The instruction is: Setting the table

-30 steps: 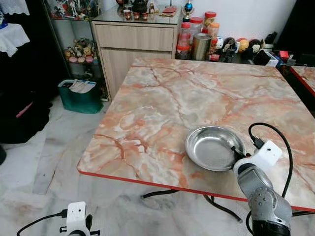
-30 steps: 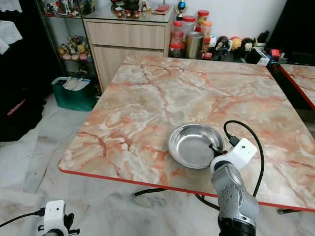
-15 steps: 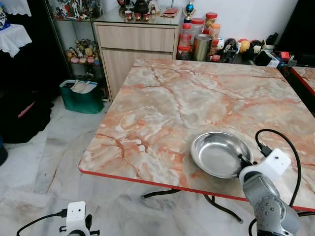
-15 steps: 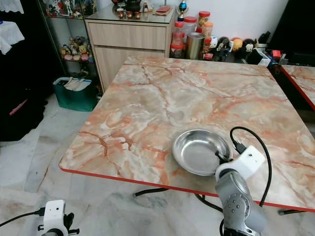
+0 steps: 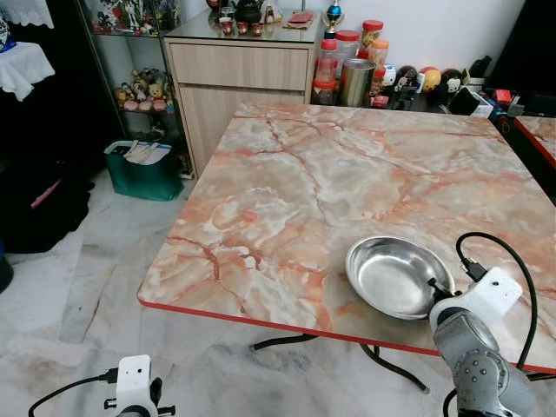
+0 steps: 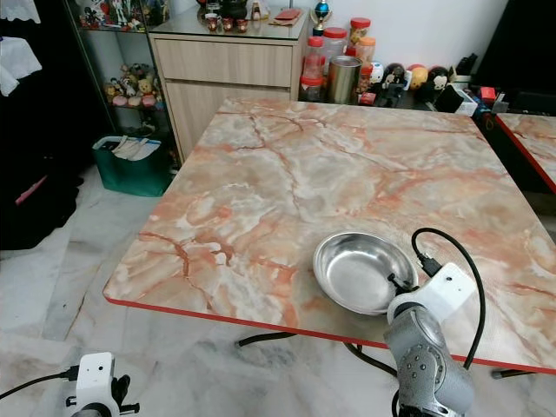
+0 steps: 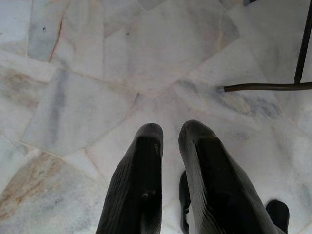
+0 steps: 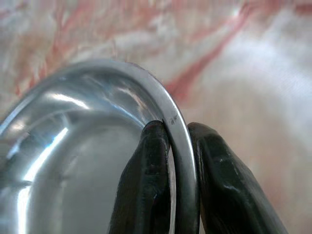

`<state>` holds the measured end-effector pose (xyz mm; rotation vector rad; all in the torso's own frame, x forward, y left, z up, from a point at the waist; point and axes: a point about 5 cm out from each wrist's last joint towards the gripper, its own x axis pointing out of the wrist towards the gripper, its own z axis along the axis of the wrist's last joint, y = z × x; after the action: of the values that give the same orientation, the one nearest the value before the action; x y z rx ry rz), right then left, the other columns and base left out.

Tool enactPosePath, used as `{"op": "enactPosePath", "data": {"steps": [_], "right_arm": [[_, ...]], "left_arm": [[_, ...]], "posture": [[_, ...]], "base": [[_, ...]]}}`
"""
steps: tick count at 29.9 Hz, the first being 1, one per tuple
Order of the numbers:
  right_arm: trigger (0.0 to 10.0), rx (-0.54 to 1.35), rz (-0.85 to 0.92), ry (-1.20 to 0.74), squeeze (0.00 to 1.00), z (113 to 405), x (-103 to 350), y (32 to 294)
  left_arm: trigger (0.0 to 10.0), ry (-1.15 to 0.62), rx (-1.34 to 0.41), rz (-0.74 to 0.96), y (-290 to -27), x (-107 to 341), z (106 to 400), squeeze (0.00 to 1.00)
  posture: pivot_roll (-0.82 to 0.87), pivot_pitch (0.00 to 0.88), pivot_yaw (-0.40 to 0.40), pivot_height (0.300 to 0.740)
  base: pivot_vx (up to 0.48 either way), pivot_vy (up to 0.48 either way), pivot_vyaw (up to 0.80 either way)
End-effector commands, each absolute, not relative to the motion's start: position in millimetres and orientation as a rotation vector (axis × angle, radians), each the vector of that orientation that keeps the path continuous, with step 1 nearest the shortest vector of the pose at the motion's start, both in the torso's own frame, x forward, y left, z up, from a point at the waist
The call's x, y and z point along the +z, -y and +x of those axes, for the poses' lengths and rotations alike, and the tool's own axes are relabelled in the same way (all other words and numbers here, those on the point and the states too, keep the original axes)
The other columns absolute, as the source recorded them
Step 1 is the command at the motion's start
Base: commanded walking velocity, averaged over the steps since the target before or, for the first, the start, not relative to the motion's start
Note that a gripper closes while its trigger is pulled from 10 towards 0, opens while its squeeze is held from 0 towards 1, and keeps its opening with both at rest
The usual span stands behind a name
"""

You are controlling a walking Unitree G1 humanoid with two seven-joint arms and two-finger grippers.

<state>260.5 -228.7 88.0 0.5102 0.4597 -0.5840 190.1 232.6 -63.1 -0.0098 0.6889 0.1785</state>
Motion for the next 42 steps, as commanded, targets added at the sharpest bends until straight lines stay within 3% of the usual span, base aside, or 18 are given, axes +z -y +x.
{"op": "enactPosePath", "data": {"steps": [1, 8, 9, 10, 13, 14, 23, 24, 25, 26, 28, 30, 35, 39, 42], "right_arm": [[10.0, -0.583, 0.482, -0.410, 0.00, 262.9, 98.2, 230.2], [10.0, -0.567, 0.488, -0.387, 0.00, 265.3, 101.2, 229.0], [10.0, -0.547, 0.493, -0.384, 0.25, 267.6, 102.3, 226.2], [10.0, -0.533, 0.499, -0.385, 1.00, 269.1, 102.3, 224.1], [10.0, -0.523, 0.502, -0.389, 0.92, 269.9, 101.7, 222.2], [10.0, -0.517, 0.498, -0.395, 0.00, 270.0, 101.2, 221.6], [10.0, -0.511, 0.487, -0.431, 0.00, 266.5, 96.3, 219.4], [10.0, -0.515, 0.485, -0.420, 0.58, 266.6, 97.2, 220.4], [10.0, -0.515, 0.485, -0.420, 0.58, 266.6, 97.2, 220.4], [10.0, -0.506, 0.463, -0.366, 1.00, 269.3, 103.6, 222.2], [10.0, -0.465, 0.395, -0.273, 1.00, 274.5, 116.7, 222.7], [10.0, -0.418, 0.333, -0.218, 0.00, 278.4, 126.4, 219.2], [10.0, -0.376, 0.331, -0.142, 0.00, 282.2, 136.5, 215.5], [10.0, -0.226, 0.077, -0.041, 0.00, 293.3, 136.2, 205.2], [10.0, -0.178, 0.051, -0.076, 0.00, 297.9, 112.6, 199.2]], "left_arm": [[10.0, -0.670, 0.176, -0.002, -235.6, -60.1, 193.3, 0.00], [10.0, -0.666, 0.178, -0.006, -235.3, -59.8, 193.9, 0.00], [10.0, -0.665, 0.177, -0.010, -234.3, -60.0, 193.9, 0.00], [10.0, -0.666, 0.177, -0.013, -233.5, -60.3, 193.8, 0.00], [10.0, -0.668, 0.177, -0.015, -233.1, -61.0, 192.4, 0.00], [10.0, -0.670, 0.177, -0.015, -233.0, -61.5, 191.5, 0.00], [10.0, -0.671, 0.179, -0.017, -233.7, -62.2, 189.5, 0.00], [10.0, -0.670, 0.180, -0.017, -233.8, -62.2, 189.4, 0.00], [10.0, -0.670, 0.180, -0.017, -233.8, -62.2, 189.4, 0.00], [10.0, -0.668, 0.181, -0.018, -233.7, -62.2, 189.3, 0.00], [10.0, -0.665, 0.183, -0.021, -233.4, -62.0, 189.6, 0.00], [10.0, -0.661, 0.185, -0.026, -232.9, -61.6, 190.5, 0.00], [10.0, -0.653, 0.196, -0.050, -230.4, -61.3, 192.5, 0.00], [10.0, -0.674, 0.216, -0.055, -229.9, -63.1, 191.6, 0.00], [10.0, -0.704, 0.215, -0.044, -227.2, -65.8, 189.8, 0.00]], "posture": [[0.10, 0.000, -0.018, 0.740], [0.10, 0.000, -0.020, 0.740], [0.10, 0.000, -0.026, 0.740], [0.10, 0.000, -0.026, 0.740], [0.10, 0.000, -0.027, 0.740], [0.10, 0.000, -0.027, 0.740], [0.09, 0.000, -0.029, 0.740], [0.09, 0.000, -0.029, 0.740], [0.09, 0.000, -0.029, 0.740], [0.10, 0.000, -0.030, 0.740], [0.10, 0.000, -0.031, 0.740], [0.10, 0.000, -0.031, 0.740], [0.10, 0.000, -0.032, 0.740], [0.09, 0.000, -0.032, 0.740], [0.10, 0.000, -0.035, 0.740]], "base": [[0.000, 0.000, 0.00], [0.000, 0.000, 0.00], [0.000, 0.000, 0.00], [0.000, 0.000, 0.00], [0.000, 0.000, 0.00], [0.000, 0.000, 0.00], [0.000, 0.000, 0.00], [0.000, 0.000, 0.00], [0.000, 0.000, 0.00], [0.000, 0.000, 0.00], [0.000, 0.000, 0.00], [0.000, 0.000, 0.00], [0.000, 0.000, 0.00], [0.000, 0.000, 0.00], [0.000, 0.000, 0.00]]}}
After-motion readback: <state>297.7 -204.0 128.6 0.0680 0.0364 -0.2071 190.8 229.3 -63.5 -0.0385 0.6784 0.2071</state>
